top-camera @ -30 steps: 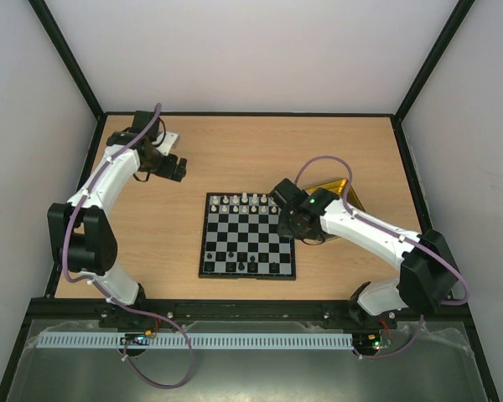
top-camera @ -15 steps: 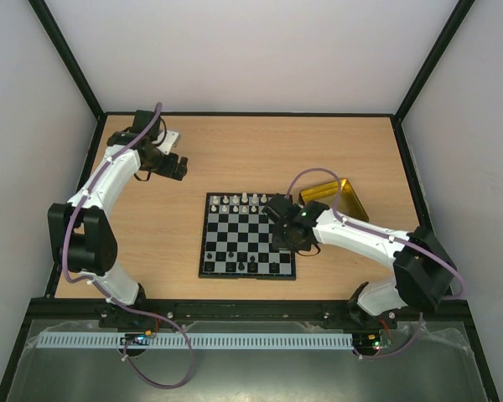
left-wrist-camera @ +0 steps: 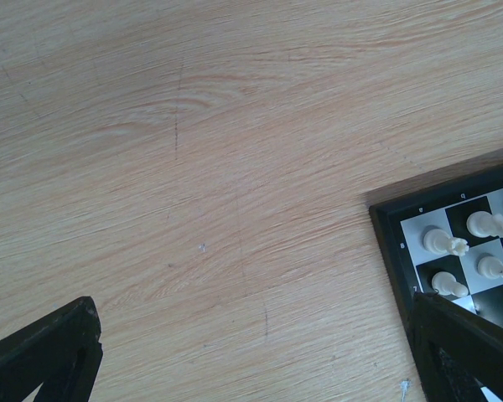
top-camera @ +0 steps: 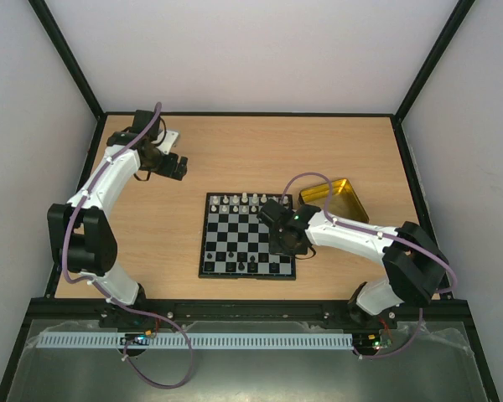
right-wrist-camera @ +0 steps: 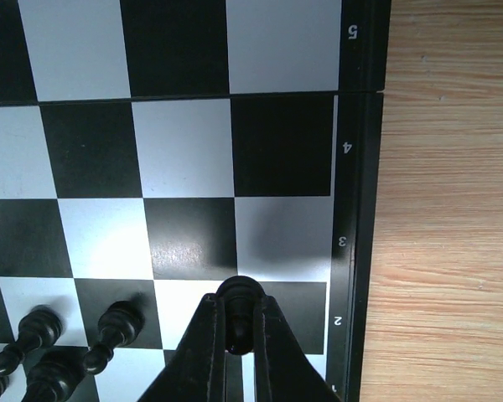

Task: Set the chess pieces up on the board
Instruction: Place the chess piece on the chessboard.

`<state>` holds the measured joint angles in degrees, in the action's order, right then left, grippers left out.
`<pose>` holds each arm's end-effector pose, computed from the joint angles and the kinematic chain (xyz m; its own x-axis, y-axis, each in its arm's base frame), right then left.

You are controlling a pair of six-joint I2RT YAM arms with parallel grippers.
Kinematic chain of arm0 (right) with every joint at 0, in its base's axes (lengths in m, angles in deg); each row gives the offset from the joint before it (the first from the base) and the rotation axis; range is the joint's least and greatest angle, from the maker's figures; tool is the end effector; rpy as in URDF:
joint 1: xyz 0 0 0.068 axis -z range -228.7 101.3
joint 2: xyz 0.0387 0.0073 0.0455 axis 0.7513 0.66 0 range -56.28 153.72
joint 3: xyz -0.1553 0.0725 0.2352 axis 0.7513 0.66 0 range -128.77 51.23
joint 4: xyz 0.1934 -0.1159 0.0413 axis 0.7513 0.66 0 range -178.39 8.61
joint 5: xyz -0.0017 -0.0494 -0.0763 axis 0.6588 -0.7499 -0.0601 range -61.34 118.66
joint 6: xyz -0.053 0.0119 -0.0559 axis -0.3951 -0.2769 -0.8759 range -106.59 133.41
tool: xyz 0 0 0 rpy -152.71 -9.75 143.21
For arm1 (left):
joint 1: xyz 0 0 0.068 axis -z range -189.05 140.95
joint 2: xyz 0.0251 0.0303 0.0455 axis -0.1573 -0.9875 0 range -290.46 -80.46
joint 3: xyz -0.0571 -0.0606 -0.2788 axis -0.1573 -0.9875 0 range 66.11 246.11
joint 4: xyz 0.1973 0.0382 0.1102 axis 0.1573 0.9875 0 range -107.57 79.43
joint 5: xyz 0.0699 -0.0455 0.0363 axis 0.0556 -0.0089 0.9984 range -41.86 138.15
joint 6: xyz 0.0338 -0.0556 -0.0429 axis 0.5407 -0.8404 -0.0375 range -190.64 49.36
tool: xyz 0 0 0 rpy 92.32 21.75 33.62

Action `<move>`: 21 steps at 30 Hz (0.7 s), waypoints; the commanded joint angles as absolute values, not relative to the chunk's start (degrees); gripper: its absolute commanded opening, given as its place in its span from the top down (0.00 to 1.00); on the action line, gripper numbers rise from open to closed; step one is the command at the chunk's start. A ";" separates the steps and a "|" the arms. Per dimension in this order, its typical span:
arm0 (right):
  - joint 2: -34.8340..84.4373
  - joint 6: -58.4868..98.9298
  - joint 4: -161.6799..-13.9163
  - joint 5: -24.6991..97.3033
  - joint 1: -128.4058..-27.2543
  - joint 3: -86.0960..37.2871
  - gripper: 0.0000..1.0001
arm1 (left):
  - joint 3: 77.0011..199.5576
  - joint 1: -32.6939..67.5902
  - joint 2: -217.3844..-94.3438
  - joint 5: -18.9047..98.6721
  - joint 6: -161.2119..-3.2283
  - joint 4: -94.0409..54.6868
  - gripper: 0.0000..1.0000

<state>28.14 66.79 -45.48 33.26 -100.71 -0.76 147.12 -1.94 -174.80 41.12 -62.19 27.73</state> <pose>0.1422 0.1907 0.1970 -0.9958 0.0250 -0.0886 0.0021 0.9684 0.2492 0.3292 -0.0494 0.2856 -0.8108 0.2481 -0.5302 0.3086 0.9508 -0.0269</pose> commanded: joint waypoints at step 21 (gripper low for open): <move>32.82 66.81 -46.37 35.34 -104.49 -1.50 0.98 | 147.47 -1.67 -174.50 41.11 -62.47 27.43 0.01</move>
<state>31.71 66.75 -46.37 35.75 -103.95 -0.65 147.12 -1.94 -174.80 41.12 -62.17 27.73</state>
